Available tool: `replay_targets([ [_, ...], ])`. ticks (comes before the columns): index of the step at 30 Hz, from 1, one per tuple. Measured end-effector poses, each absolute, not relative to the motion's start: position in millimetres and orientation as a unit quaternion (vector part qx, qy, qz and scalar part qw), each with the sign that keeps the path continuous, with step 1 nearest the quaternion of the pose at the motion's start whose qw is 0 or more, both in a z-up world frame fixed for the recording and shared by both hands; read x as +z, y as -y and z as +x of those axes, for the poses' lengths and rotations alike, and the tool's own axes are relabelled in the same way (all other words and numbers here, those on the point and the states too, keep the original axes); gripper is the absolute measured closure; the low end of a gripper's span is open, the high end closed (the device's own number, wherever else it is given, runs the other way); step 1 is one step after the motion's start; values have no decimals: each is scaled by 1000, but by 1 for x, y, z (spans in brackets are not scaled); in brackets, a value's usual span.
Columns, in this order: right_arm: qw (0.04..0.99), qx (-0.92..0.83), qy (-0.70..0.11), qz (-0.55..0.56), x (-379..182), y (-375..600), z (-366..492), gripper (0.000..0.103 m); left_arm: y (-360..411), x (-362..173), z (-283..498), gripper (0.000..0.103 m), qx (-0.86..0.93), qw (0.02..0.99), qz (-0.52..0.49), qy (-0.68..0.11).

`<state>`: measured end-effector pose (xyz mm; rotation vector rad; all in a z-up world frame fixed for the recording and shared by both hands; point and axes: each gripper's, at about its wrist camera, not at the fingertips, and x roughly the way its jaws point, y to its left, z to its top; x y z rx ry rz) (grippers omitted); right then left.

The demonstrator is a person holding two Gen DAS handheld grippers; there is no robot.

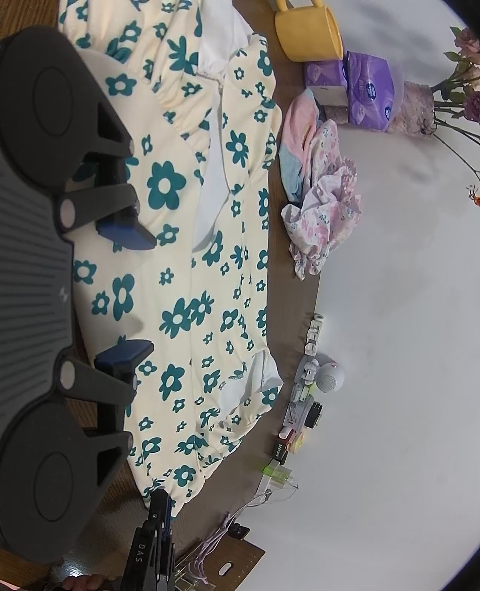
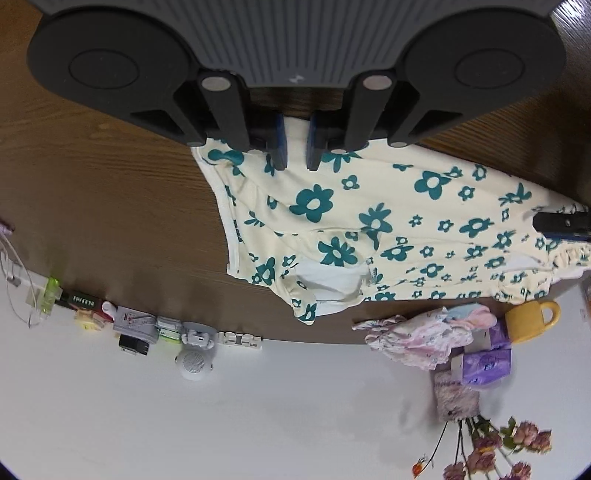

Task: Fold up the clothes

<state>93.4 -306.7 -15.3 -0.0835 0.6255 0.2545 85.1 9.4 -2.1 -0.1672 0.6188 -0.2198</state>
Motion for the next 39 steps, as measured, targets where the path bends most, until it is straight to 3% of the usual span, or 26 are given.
replay_targets([
  [12, 908, 293, -289, -75, -7, 201, 84, 91, 17, 3, 75, 49, -133, 942, -42, -306],
  [24, 917, 256, -299, -70, -13, 214, 83, 90, 9, -3, 73, 49, -116, 944, -50, -305],
  [35, 924, 227, -296, -85, -14, 218, 79, 87, 20, -4, 73, 31, -120, 943, -28, -310],
  [39, 924, 227, -298, -80, -14, 219, 80, 86, 21, -4, 73, 32, -112, 944, -28, -309],
])
